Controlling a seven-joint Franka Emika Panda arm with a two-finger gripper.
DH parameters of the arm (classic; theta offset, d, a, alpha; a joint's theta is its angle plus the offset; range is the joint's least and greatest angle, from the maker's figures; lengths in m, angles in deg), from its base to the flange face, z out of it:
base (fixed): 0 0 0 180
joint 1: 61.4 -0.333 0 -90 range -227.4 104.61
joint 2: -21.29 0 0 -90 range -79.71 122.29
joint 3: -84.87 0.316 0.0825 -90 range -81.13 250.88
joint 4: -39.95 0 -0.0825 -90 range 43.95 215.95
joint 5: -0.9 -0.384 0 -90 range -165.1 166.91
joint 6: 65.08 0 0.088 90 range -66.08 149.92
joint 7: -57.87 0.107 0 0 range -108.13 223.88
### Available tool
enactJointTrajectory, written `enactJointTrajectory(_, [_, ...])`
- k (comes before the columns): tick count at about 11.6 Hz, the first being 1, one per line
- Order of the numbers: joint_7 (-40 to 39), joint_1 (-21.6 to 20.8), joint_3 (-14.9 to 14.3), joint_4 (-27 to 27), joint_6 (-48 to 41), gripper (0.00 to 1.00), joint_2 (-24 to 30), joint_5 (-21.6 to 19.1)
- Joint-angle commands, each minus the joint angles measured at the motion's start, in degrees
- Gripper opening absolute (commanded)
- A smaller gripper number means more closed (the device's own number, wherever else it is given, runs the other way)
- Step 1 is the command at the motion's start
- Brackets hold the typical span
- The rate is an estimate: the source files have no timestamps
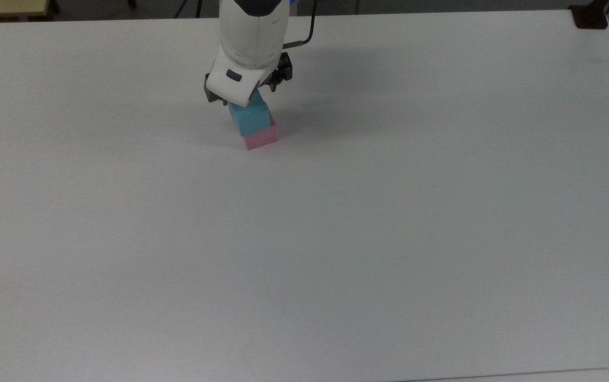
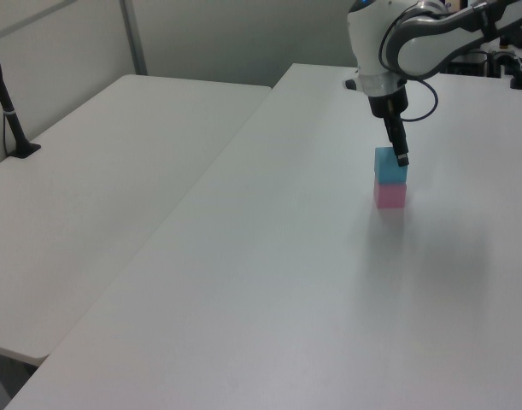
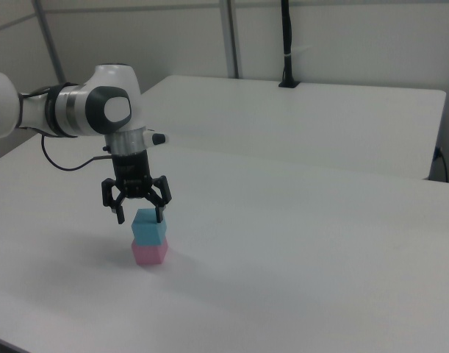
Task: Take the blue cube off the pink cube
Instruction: 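Lower the open gripper down onto the light-blue cube, then close the gripper on the light-blue cube, then lift the light-blue cube off the pink cube and carry it aside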
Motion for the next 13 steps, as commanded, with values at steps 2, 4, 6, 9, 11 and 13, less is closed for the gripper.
enactJointTrajectory(2, [1.61, -1.34, -0.28, 0.17, 1.47, 0.72, -0.73, 1.94])
enactJointTrajectory(4, [0.73, -1.42, -0.28, 0.0, 0.77, 0.6, -0.47, 1.94])
enactJointTrajectory(6, [-1.37, -0.64, -0.28, -0.44, -0.72, 0.57, 0.32, 1.94])
enactJointTrajectory(9, [-8.73, 4.62, -0.46, -0.18, -6.86, 0.57, 4.97, 1.94])
enactJointTrajectory(11, [-14.02, 9.37, -1.24, -0.96, -6.97, 0.57, 5.86, 1.68])
enactJointTrajectory(13, [-14.65, 13.24, -1.95, -3.24, -4.44, 0.57, 4.55, 1.25])
